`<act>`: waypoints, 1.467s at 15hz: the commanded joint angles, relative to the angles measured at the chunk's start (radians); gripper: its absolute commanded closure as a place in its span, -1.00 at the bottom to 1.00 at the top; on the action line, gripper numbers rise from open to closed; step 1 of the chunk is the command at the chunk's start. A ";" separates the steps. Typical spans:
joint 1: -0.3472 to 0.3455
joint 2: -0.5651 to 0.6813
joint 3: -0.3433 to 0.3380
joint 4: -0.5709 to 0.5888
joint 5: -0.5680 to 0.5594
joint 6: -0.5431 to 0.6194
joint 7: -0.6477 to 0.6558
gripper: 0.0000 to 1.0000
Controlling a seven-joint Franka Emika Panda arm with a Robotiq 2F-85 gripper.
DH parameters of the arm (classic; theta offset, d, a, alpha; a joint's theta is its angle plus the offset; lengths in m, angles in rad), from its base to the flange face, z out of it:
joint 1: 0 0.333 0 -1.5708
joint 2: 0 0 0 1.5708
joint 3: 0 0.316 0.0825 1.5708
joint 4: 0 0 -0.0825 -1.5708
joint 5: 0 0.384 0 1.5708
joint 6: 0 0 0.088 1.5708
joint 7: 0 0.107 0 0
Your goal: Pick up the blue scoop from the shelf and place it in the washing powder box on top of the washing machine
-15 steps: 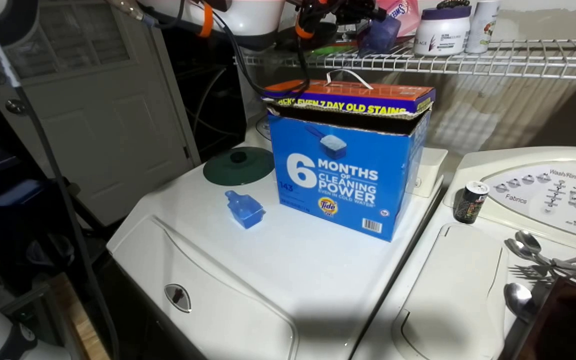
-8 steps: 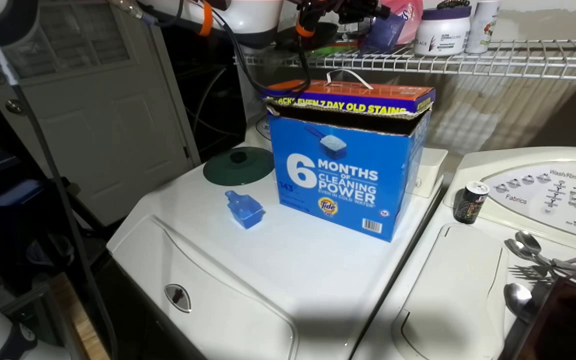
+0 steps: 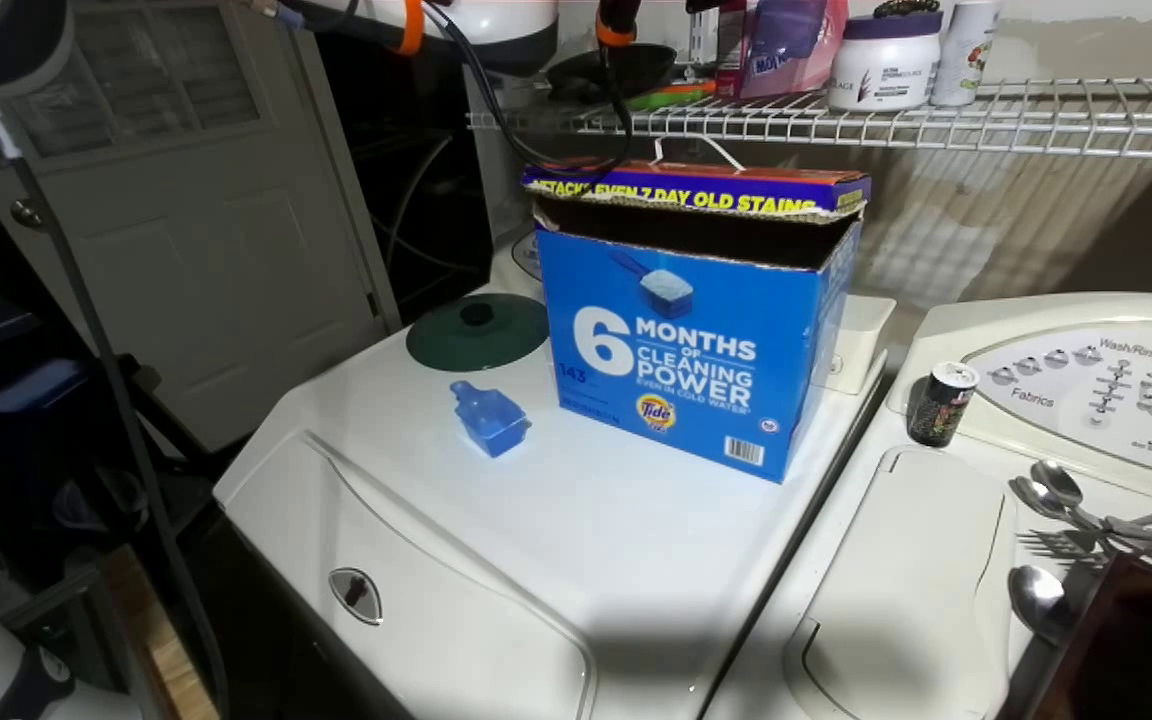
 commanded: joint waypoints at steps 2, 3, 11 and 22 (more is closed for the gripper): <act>0.042 -0.016 -0.038 0.003 -0.087 -0.023 0.083 0.99; 0.044 -0.023 -0.037 -0.002 -0.091 -0.009 0.092 0.99; 0.086 -0.144 -0.044 -0.098 -0.141 0.019 0.185 0.99; 0.218 -0.341 -0.027 -0.371 -0.205 -0.274 0.342 0.99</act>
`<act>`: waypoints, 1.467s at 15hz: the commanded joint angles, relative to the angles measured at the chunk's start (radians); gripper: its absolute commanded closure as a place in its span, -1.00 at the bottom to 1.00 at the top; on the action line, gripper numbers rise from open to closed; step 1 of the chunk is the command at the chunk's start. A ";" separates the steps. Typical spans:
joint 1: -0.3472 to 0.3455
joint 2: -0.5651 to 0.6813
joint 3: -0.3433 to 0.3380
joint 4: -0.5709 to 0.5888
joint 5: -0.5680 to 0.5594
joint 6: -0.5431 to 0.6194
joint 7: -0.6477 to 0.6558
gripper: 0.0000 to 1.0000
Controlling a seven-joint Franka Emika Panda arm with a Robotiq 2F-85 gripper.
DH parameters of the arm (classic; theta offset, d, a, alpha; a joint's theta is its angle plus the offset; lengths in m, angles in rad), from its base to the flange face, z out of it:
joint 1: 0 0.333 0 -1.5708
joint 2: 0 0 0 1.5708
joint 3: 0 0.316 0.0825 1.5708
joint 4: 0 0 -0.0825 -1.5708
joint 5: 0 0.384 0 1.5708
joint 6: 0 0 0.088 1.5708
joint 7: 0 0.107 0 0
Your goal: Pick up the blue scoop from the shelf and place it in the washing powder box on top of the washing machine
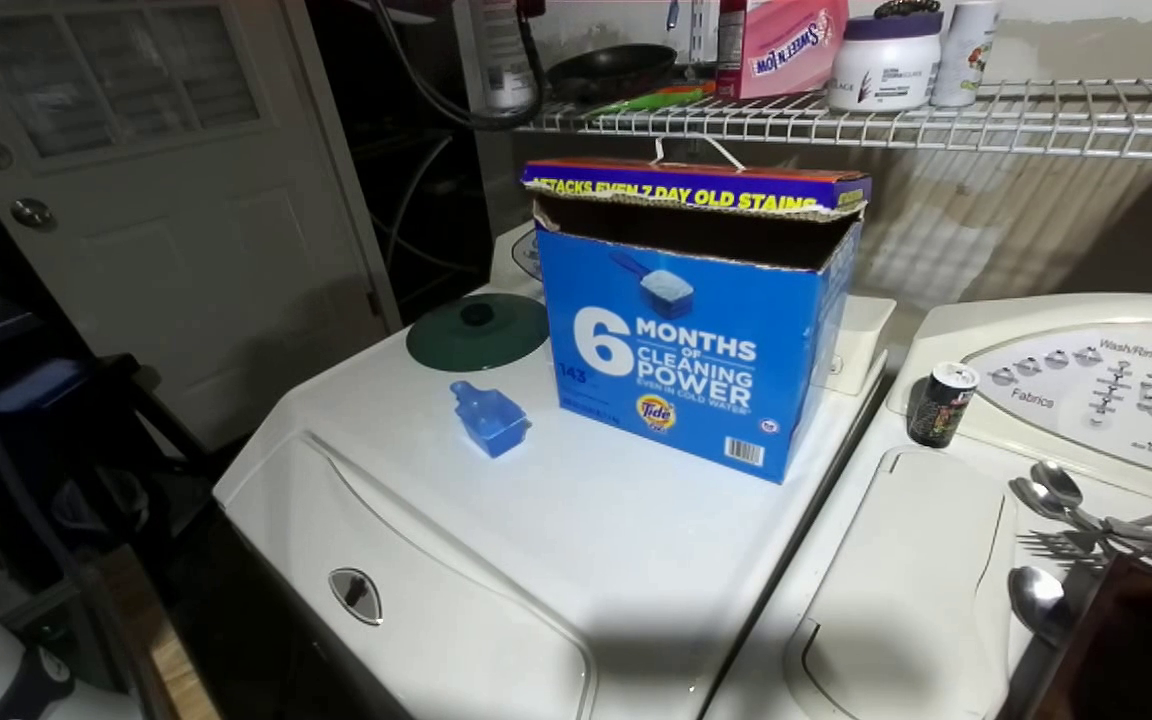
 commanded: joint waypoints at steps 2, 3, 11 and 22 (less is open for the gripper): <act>-0.040 -0.034 0.084 -0.047 -0.015 -0.064 0.012 0.95; -0.042 -0.049 0.102 -0.071 -0.012 -0.079 0.015 0.95; -0.065 -0.102 0.162 -0.129 0.086 -0.106 0.063 0.99; -0.025 -0.155 0.269 -0.145 0.134 -0.697 0.109 0.99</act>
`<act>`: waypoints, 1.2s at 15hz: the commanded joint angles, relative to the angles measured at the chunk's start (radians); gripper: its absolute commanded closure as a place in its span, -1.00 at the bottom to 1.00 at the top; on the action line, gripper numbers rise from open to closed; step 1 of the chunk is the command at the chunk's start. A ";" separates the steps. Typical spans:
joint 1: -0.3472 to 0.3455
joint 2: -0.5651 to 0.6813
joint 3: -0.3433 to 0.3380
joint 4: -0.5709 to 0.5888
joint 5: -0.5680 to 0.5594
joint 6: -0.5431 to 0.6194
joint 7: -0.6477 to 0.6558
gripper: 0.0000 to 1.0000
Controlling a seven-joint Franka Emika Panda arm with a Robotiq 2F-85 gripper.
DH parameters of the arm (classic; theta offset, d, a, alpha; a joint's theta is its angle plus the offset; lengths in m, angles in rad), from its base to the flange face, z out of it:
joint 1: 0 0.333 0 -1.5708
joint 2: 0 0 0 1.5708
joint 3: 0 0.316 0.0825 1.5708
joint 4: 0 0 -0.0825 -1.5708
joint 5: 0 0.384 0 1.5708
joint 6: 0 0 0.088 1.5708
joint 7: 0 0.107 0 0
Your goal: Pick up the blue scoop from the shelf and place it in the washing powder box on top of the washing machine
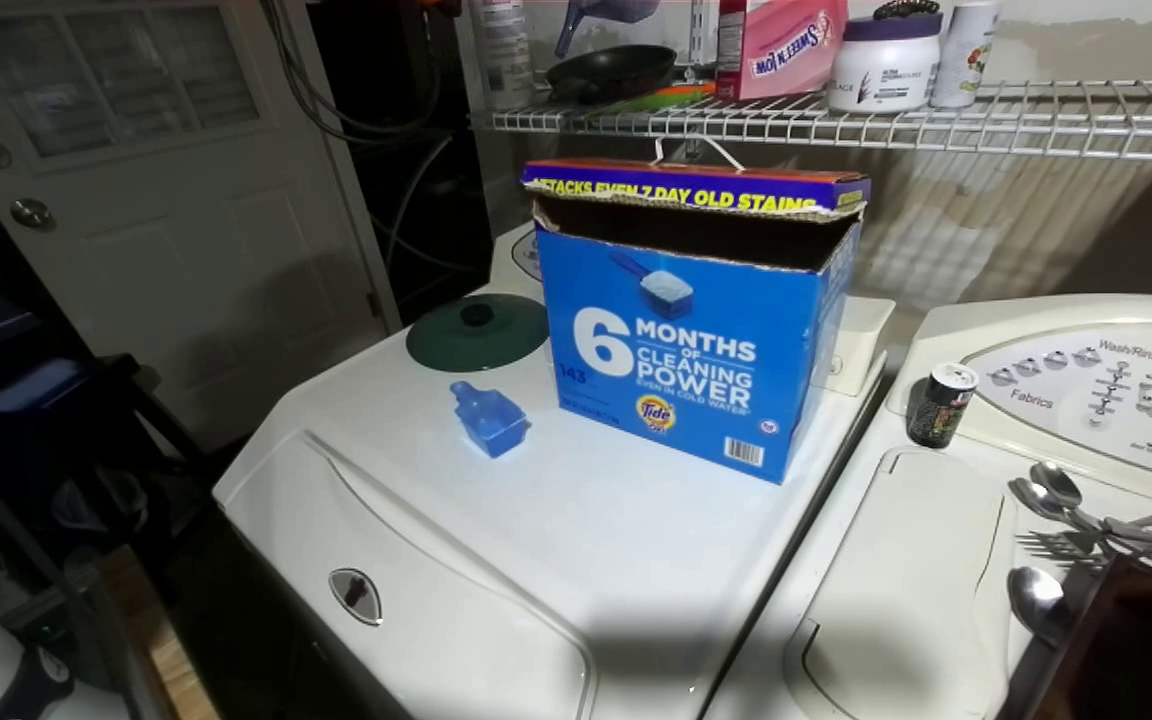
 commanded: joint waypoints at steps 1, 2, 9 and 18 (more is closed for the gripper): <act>0.000 -0.025 0.036 -0.032 0.060 -0.109 -0.001 0.99; -0.002 -0.030 0.044 -0.043 0.080 -0.114 0.001 0.99; 0.002 -0.071 0.082 -0.105 0.237 -0.140 0.019 0.99; -0.005 -0.189 0.093 -0.191 0.386 -0.248 0.004 0.99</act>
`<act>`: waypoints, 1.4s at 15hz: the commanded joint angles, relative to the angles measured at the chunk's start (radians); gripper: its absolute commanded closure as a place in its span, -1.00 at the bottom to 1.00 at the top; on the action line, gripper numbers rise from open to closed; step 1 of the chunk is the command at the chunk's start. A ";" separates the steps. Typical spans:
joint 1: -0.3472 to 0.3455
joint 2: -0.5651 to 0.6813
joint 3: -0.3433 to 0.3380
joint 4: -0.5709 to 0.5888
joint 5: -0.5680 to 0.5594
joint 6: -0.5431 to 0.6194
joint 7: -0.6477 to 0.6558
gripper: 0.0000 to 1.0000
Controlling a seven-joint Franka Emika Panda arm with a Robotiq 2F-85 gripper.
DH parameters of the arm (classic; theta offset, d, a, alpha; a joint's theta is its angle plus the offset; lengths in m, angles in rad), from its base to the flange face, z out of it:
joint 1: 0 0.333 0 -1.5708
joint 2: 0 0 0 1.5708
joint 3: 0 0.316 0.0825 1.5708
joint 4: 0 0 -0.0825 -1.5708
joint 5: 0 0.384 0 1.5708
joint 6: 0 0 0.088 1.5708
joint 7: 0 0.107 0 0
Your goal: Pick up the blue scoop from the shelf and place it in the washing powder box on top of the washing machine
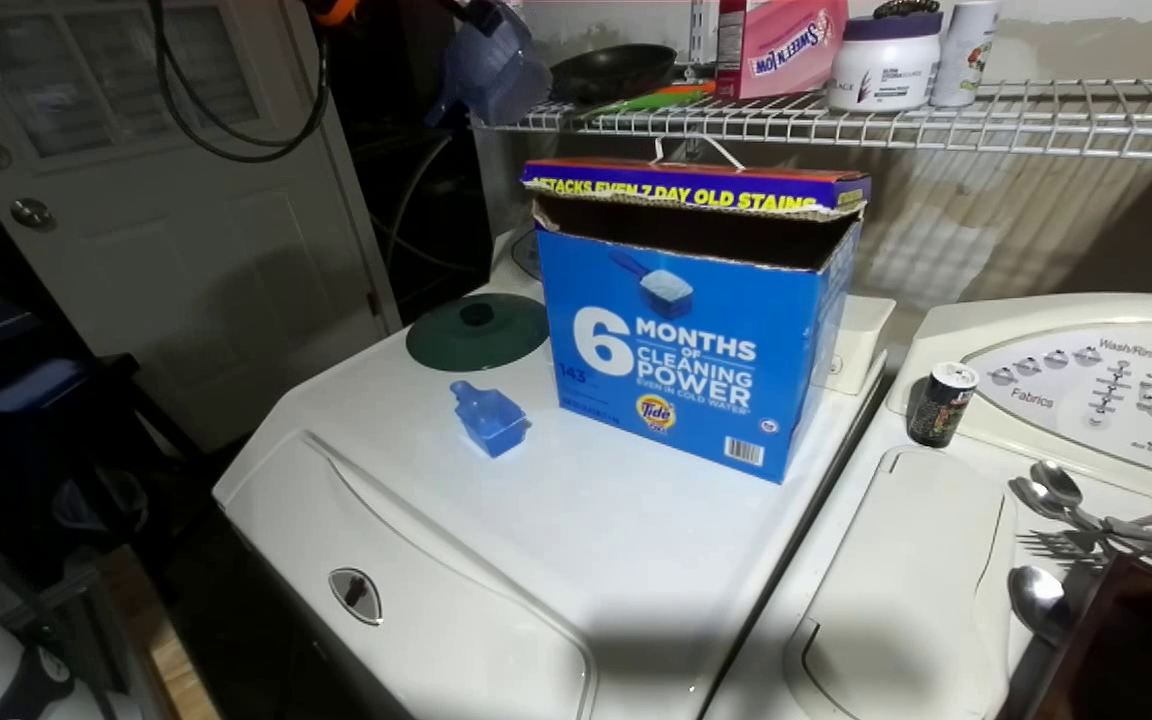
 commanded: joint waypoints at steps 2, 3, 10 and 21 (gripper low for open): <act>-0.010 -0.084 0.007 -0.084 0.103 -0.070 -0.009 0.99; -0.013 -0.096 0.005 -0.101 0.121 -0.072 -0.010 0.99; -0.044 -0.188 -0.016 -0.257 0.156 0.035 -0.042 0.99; -0.092 -0.295 -0.060 -0.487 0.169 0.263 -0.066 0.99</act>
